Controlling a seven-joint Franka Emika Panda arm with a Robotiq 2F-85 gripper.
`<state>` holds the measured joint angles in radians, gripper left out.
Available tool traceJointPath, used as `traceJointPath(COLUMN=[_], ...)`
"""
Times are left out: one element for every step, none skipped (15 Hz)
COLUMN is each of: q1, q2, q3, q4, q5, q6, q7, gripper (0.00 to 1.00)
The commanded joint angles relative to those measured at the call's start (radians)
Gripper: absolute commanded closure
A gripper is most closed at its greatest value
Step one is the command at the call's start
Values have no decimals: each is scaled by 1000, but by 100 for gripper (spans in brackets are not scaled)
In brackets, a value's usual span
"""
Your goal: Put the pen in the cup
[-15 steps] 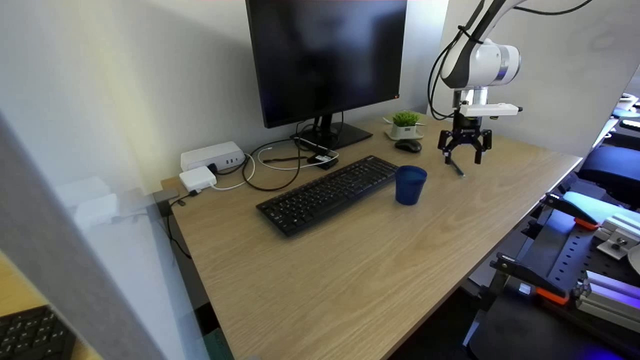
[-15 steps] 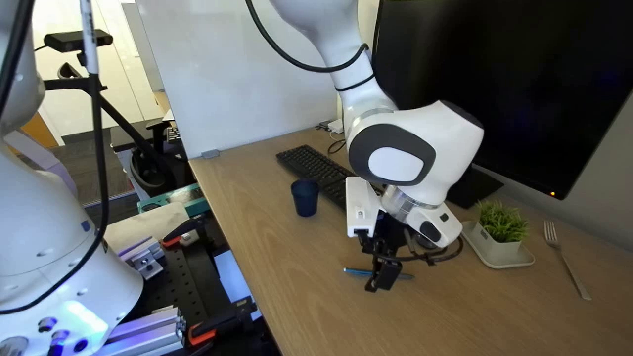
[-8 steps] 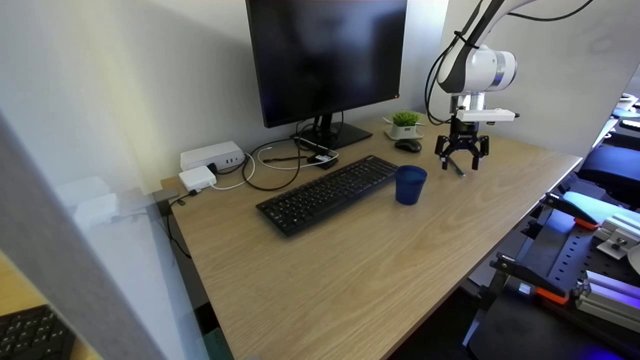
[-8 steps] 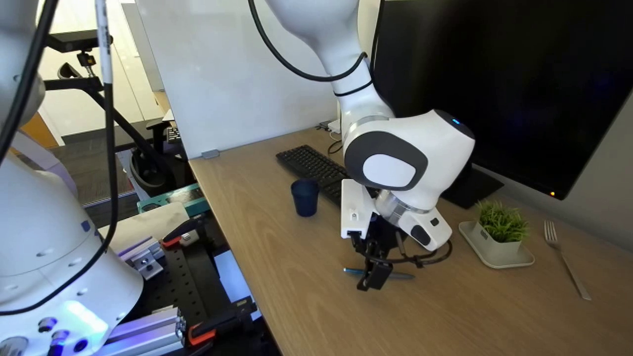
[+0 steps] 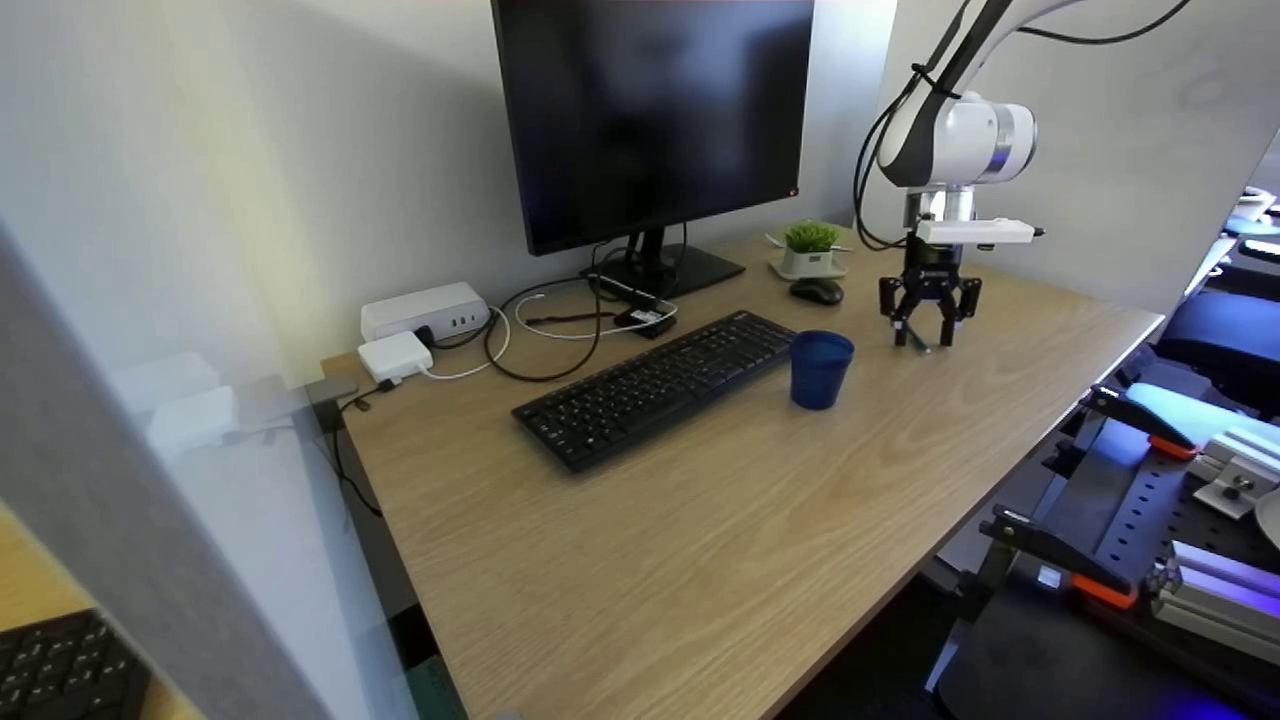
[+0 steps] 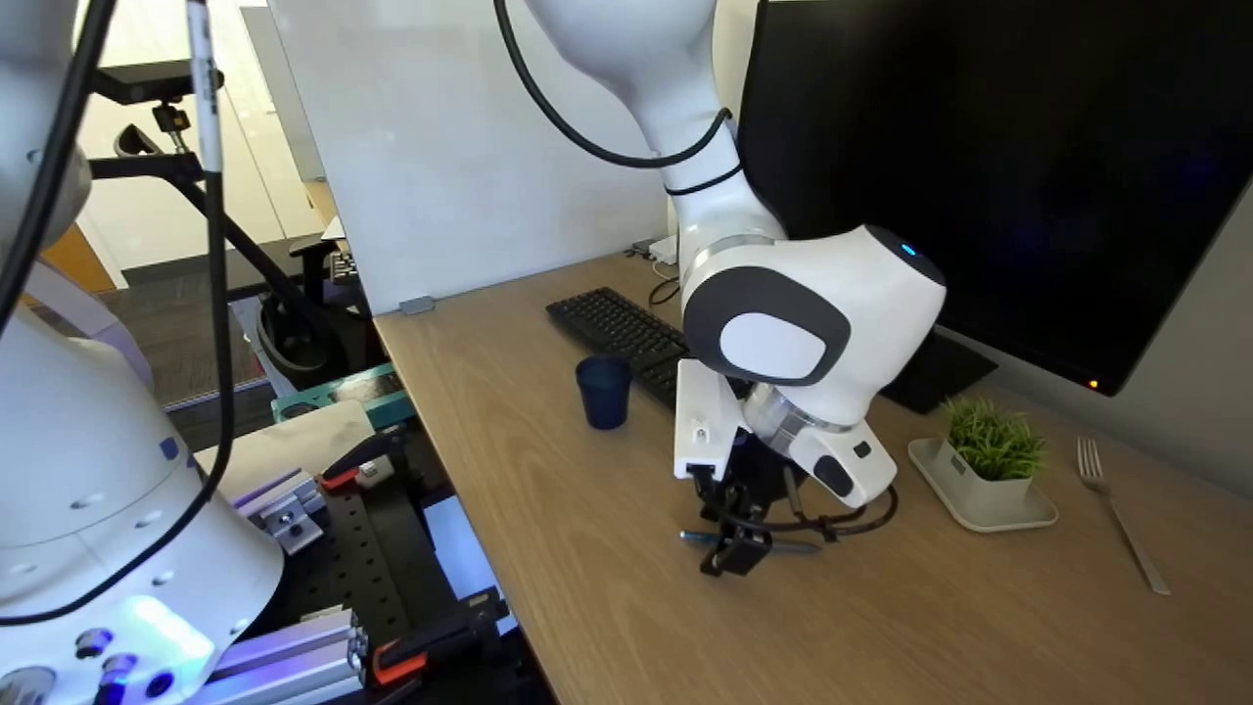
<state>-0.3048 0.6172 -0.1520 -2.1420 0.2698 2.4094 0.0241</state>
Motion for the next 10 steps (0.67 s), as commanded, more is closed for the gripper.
traceJointPath(q1=[-25,-27,-29,-30,-31,-31,-30,-28,-26,-23], q2=[5,3,1,1,0,-1,-3,-6,-14,-26], q3=[16,16,15,14,13,13,12,12,12,12], q4=[16,17,18,20,22,24,24,22,18,11], q5=[24,24,24,24,23,22,22,20,18,17], q6=[-21,-24,-28,-32,-35,-38,-40,-40,-44,-48], q7=[-17,-16,-16,-15,-16,-14,-13,-12,-10,-8], gripper=[62,68,76,82,90,96,99,100,100,98])
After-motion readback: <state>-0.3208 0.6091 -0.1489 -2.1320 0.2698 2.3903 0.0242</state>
